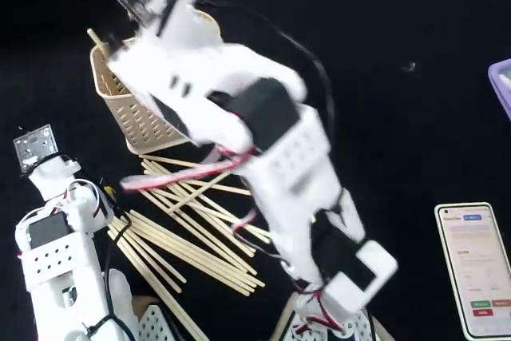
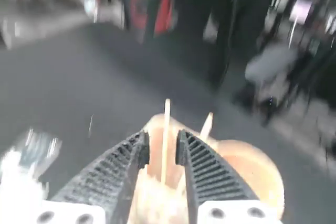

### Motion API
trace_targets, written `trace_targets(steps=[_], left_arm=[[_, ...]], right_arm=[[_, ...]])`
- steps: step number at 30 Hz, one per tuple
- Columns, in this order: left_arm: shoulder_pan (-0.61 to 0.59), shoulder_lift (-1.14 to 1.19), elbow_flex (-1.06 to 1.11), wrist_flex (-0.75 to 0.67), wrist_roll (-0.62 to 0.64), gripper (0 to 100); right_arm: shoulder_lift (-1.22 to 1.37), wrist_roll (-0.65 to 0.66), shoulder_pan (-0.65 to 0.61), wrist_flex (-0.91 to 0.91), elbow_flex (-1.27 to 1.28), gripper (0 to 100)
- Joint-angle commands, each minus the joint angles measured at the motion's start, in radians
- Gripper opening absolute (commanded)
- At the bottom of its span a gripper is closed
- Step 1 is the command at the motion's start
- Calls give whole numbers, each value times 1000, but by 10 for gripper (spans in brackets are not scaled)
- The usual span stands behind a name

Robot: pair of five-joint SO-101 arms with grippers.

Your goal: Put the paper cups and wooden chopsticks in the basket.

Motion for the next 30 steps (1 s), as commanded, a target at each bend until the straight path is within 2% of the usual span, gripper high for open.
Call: trace_targets(steps=[1,4,10,15,20,23,26,30], left_arm=[[-8,-11,-15,-14,11,216],[-8,-11,-15,-15,11,216],[-19,-11,-15,-14,8,216],[-39,-11,-18,-15,9,216],[-33,-11,-16,-15,9,216],[-33,-11,-18,-15,9,216],[-33,-11,-18,-15,9,216],[-35,-11,-16,-15,9,216]], right_arm=[[-88,3,3,385,-25,96],[-97,5,3,393,140,95],[-163,101,-12,295,598,96],[-292,140,109,71,1024,109],[-366,302,270,-250,1435,233],[-364,413,342,-462,1570,257],[-363,466,391,-640,1629,250],[-318,580,394,-675,1635,253]])
